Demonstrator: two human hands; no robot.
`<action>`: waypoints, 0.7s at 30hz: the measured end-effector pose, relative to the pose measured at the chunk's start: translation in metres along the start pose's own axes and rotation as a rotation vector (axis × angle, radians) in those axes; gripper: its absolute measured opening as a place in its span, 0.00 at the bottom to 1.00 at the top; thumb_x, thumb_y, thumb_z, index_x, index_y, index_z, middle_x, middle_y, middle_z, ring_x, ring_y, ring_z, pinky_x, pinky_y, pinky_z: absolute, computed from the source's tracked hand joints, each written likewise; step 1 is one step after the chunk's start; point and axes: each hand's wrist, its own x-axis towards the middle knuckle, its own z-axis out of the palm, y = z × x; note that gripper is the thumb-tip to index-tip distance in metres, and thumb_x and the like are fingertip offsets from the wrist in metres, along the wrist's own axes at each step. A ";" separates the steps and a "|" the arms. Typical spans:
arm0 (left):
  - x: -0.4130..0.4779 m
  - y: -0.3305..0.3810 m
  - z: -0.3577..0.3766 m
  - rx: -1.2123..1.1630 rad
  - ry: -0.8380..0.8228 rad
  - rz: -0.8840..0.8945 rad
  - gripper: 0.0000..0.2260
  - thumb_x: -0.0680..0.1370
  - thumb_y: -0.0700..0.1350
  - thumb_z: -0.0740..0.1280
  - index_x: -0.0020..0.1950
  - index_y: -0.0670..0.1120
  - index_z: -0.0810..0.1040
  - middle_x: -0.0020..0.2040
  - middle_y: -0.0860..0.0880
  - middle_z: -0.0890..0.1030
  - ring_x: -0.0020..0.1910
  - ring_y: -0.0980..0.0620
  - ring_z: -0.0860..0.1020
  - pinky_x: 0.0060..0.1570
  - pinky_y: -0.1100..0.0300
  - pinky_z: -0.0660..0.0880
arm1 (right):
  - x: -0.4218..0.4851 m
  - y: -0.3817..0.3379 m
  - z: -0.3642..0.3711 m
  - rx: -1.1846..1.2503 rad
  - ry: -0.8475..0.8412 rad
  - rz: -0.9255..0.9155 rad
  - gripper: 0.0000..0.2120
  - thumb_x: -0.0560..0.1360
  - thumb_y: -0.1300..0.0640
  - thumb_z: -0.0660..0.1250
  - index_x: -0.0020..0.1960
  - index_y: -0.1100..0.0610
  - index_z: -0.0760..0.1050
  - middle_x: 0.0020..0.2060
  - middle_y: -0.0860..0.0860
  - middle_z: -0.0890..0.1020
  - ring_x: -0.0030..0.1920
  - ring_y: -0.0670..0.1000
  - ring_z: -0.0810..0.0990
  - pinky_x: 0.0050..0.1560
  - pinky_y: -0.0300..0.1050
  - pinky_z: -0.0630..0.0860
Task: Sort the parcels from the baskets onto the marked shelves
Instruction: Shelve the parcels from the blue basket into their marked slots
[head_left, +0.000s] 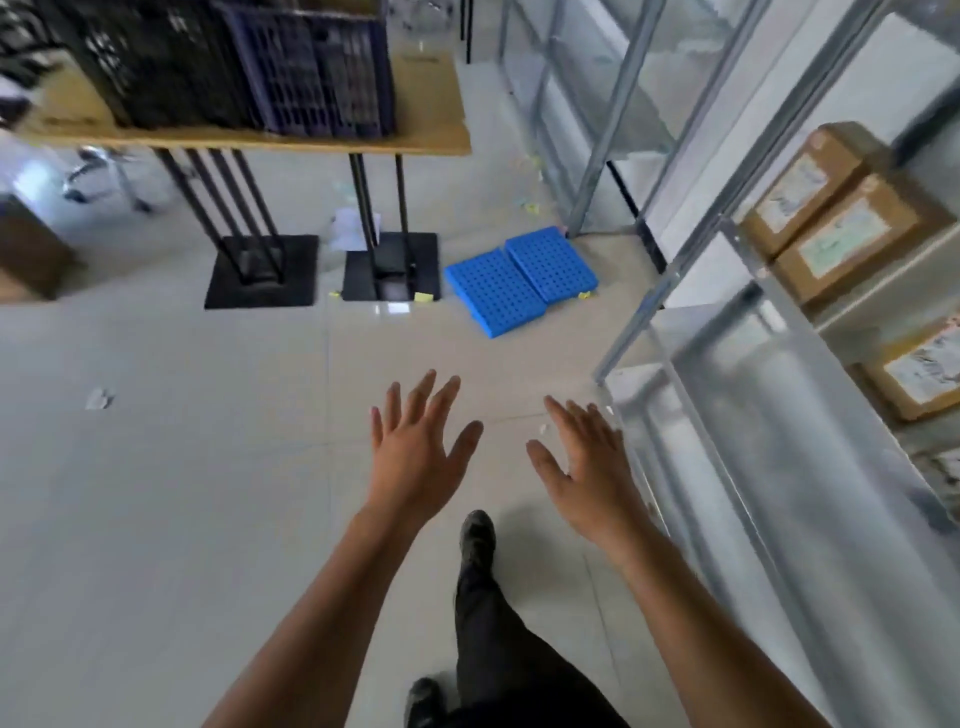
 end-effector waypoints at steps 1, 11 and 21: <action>0.011 -0.012 -0.005 0.022 0.007 -0.034 0.29 0.82 0.65 0.56 0.82 0.60 0.58 0.84 0.55 0.54 0.83 0.44 0.45 0.79 0.41 0.41 | 0.020 -0.006 0.007 0.014 -0.031 -0.026 0.31 0.84 0.39 0.56 0.84 0.46 0.55 0.83 0.51 0.59 0.84 0.53 0.49 0.82 0.60 0.46; 0.142 -0.053 -0.069 0.316 0.008 -0.190 0.31 0.80 0.70 0.45 0.82 0.62 0.54 0.84 0.56 0.51 0.83 0.45 0.41 0.78 0.40 0.36 | 0.210 -0.054 0.007 0.013 -0.183 -0.221 0.36 0.80 0.32 0.43 0.84 0.45 0.51 0.84 0.51 0.57 0.84 0.54 0.48 0.83 0.62 0.45; 0.279 -0.060 -0.104 0.293 0.117 -0.231 0.31 0.80 0.70 0.45 0.82 0.63 0.53 0.84 0.57 0.49 0.83 0.48 0.37 0.76 0.44 0.30 | 0.358 -0.112 -0.013 -0.037 -0.196 -0.326 0.37 0.78 0.28 0.39 0.84 0.42 0.48 0.85 0.48 0.52 0.84 0.51 0.43 0.83 0.59 0.42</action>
